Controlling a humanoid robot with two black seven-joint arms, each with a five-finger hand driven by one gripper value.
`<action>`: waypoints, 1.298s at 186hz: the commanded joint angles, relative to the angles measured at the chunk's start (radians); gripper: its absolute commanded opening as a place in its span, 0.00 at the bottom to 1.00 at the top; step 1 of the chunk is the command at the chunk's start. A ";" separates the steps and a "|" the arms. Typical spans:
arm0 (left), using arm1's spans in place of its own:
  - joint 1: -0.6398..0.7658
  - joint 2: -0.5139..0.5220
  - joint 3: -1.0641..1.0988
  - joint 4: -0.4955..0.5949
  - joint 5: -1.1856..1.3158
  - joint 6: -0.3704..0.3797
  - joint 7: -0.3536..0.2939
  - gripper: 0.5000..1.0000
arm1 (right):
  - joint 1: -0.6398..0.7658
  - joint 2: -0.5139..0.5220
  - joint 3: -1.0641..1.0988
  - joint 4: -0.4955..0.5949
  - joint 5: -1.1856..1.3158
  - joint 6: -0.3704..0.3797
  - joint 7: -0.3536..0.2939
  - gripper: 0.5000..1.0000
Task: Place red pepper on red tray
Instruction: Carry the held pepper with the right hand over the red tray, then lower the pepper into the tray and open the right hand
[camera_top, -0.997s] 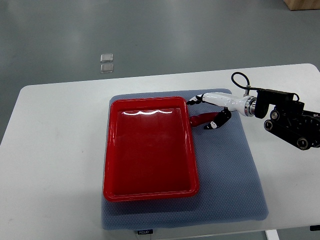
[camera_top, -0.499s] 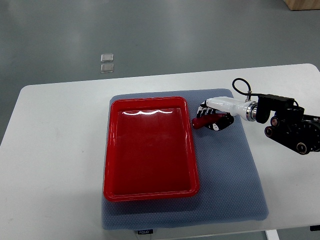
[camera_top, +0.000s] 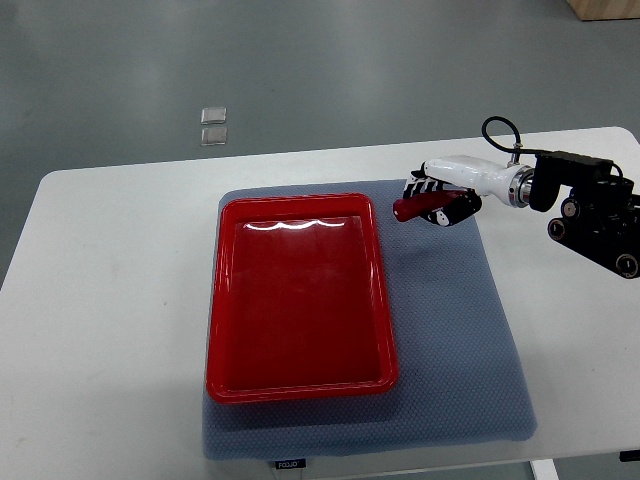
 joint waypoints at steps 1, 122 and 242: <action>0.000 0.000 0.000 -0.001 0.000 0.000 0.000 1.00 | 0.031 0.013 0.002 0.034 0.019 0.013 -0.003 0.00; 0.000 0.000 0.006 -0.010 0.000 0.000 -0.002 1.00 | 0.062 0.381 -0.122 -0.041 0.083 0.000 -0.045 0.00; 0.002 0.000 0.000 0.004 0.000 0.000 -0.002 1.00 | 0.034 0.378 -0.110 -0.055 0.088 -0.025 -0.016 0.82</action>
